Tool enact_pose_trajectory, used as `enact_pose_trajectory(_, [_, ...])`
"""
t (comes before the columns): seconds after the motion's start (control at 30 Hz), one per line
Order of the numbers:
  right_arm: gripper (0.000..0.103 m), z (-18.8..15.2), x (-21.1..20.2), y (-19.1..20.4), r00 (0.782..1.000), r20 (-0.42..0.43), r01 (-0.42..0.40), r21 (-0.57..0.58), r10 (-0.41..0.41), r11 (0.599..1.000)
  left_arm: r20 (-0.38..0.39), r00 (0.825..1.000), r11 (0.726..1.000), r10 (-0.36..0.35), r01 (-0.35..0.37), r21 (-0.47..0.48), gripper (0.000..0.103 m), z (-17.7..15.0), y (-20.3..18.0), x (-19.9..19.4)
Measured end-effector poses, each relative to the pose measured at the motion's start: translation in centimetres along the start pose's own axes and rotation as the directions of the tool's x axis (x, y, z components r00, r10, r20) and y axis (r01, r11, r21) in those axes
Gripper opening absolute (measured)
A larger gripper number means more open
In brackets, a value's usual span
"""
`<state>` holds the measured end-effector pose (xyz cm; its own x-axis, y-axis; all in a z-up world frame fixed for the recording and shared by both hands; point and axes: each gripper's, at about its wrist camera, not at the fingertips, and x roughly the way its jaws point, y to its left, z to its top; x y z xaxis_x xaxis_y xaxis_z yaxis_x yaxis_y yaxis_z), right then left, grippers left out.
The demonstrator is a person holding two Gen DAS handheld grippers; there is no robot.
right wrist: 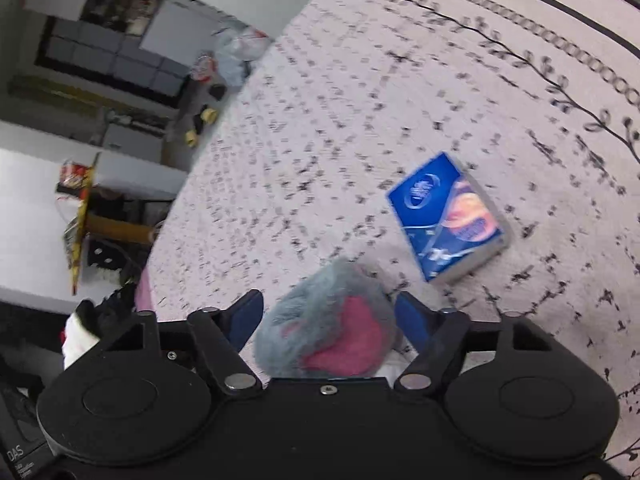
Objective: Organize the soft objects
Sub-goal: 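Close both grippers together on the grey fluffy plush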
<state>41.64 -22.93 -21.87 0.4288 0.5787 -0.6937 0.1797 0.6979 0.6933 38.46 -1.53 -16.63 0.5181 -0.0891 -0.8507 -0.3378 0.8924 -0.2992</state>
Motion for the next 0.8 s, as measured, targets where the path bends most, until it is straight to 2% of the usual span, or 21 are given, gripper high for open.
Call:
enact_pose_trajectory(0.13, [0.056,-0.1,0.9,-0.8,0.999,-0.038,0.0,0.047,0.002,0.999,-0.031,0.999,0.999,-0.021,0.019,-0.04,0.069,-0.2,-0.4,1.3])
enact_pose_trajectory(0.2, [0.043,-0.2,1.4,-1.3,0.998,-0.064,-0.016,0.084,0.021,0.996,-0.044,0.998,0.998,-0.033,0.031,-0.06,0.067,-0.4,-0.6,1.9])
enact_pose_trajectory(0.23, [0.043,-0.2,1.4,-1.4,0.997,-0.07,-0.02,0.097,0.027,0.995,-0.051,0.998,0.997,-0.041,0.037,-0.071,0.067,-0.6,-0.6,2.1])
enact_pose_trajectory(0.4, [0.029,-0.4,0.9,-1.2,0.998,-0.057,-0.033,0.073,0.037,0.997,-0.122,0.987,0.976,-0.103,0.076,-0.205,0.047,-1.3,0.2,3.7])
enact_pose_trajectory(0.6, [0.025,-1.0,0.6,-0.3,0.998,-0.053,-0.032,-0.008,0.032,0.999,-0.108,0.99,0.974,-0.089,0.064,-0.216,0.04,-2.3,0.5,3.4])
enact_pose_trajectory(0.8, [0.021,-2.0,-0.3,0.8,0.998,-0.042,-0.038,-0.066,0.035,0.997,-0.095,0.993,0.983,-0.069,0.051,-0.175,0.036,-2.8,0.4,1.6])
